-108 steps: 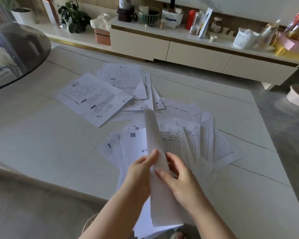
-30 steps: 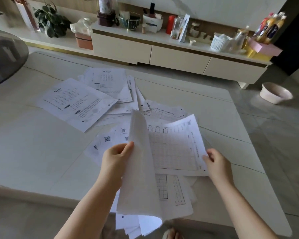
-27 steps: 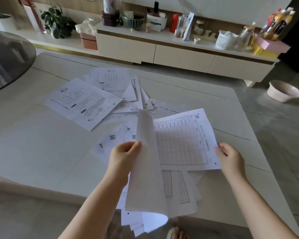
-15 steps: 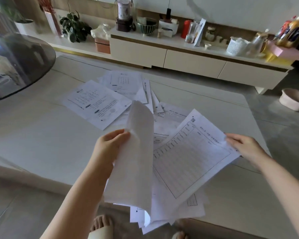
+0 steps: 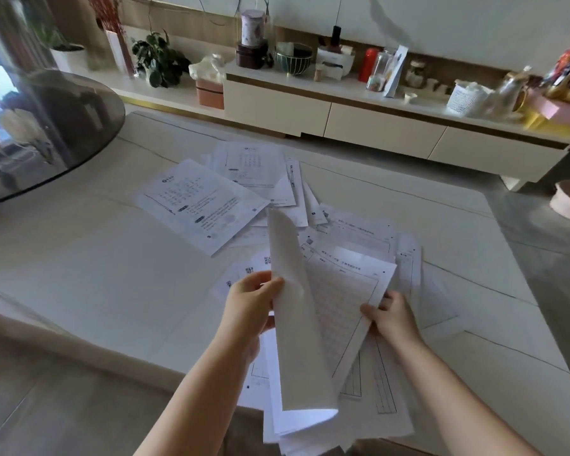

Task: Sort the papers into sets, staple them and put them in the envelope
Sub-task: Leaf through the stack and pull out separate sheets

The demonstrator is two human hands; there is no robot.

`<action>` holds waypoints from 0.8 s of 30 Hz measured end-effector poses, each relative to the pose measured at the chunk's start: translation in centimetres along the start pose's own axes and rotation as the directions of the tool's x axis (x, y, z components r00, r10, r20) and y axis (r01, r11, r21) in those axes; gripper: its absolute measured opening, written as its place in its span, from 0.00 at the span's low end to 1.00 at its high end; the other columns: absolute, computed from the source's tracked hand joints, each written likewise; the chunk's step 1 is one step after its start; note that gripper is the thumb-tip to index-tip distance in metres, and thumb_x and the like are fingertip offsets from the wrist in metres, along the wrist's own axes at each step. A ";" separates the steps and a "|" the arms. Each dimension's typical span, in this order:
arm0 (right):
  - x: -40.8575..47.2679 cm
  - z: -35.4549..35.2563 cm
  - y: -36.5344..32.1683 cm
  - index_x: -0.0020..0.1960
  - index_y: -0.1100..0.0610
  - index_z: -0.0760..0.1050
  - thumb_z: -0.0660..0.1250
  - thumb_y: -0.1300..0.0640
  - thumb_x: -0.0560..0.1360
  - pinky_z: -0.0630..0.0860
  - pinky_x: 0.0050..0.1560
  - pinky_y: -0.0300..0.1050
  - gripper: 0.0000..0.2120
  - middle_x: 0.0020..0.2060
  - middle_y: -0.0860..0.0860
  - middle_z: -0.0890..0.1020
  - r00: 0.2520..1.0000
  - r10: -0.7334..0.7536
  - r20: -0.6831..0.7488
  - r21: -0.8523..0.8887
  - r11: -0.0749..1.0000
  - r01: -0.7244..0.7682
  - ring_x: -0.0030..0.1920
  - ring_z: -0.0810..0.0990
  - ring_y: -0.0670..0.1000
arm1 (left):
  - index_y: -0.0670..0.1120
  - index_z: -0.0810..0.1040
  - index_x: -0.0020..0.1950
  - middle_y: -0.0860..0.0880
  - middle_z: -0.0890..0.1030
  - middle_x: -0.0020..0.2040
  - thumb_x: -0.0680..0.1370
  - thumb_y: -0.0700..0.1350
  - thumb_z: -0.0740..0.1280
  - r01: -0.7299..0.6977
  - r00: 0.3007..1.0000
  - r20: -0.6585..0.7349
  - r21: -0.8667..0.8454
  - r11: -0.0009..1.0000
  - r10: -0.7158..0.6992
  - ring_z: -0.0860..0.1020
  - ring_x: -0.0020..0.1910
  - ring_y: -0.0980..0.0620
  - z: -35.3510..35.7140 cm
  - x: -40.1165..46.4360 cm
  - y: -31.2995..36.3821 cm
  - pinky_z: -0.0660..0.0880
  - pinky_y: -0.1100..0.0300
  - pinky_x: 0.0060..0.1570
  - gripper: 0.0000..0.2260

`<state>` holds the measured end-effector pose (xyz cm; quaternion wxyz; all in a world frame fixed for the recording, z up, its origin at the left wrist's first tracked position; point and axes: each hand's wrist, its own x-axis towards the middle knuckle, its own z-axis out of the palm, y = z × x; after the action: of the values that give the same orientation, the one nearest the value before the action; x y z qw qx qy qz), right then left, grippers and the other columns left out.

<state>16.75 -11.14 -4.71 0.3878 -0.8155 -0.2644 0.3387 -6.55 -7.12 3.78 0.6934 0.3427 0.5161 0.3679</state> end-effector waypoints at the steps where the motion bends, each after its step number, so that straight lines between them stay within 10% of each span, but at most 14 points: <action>1: -0.2 0.0 -0.2 0.64 0.62 0.68 0.70 0.65 0.73 0.75 0.56 0.51 0.21 0.53 0.54 0.79 1.000 -0.028 -0.014 -0.054 0.998 0.027 0.52 0.78 0.55 | 0.43 0.82 0.49 0.47 0.82 0.38 0.78 0.38 0.64 -0.002 1.000 0.002 0.004 1.000 0.002 0.79 0.29 0.55 0.1 0.0 0.0 0.74 0.64 0.27 0.07; 12: -0.9 -3.5 -3.0 0.70 0.61 0.66 0.68 0.60 0.76 0.69 0.55 0.44 0.24 0.60 0.55 0.77 0.979 -0.196 -0.057 -0.259 0.950 0.176 0.58 0.75 0.53 | 0.39 0.80 0.47 0.46 0.82 0.35 0.79 0.38 0.64 0.072 0.994 0.090 -0.065 0.995 -0.066 0.79 0.29 0.54 1.6 -0.4 -0.9 0.79 0.59 0.32 0.06; 19: -11.6 -1.3 -3.9 0.55 0.46 0.75 0.68 0.50 0.74 0.71 0.44 0.25 0.11 0.51 0.38 0.81 0.941 -0.211 0.264 0.134 0.974 0.181 0.50 0.79 0.36 | 0.40 0.80 0.47 0.43 0.84 0.40 0.79 0.42 0.63 0.258 0.939 0.288 -0.239 0.936 -0.185 0.82 0.35 0.49 3.8 -1.5 -2.8 0.81 0.58 0.38 0.08; 24: -12.2 -0.9 -3.6 0.67 0.43 0.68 0.71 0.37 0.68 0.74 0.57 0.36 0.30 0.58 0.39 0.80 0.903 -0.204 0.377 0.190 0.972 0.140 0.56 0.78 0.35 | 0.39 0.81 0.53 0.41 0.84 0.46 0.79 0.46 0.63 0.311 0.921 0.323 -0.271 0.911 -0.218 0.83 0.40 0.48 4.7 -1.7 -3.4 0.80 0.60 0.37 0.12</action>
<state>9.11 -18.03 2.91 0.4186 -0.6705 -0.3802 0.4803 -1.82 -10.72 2.75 0.8503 0.2025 0.3867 0.2941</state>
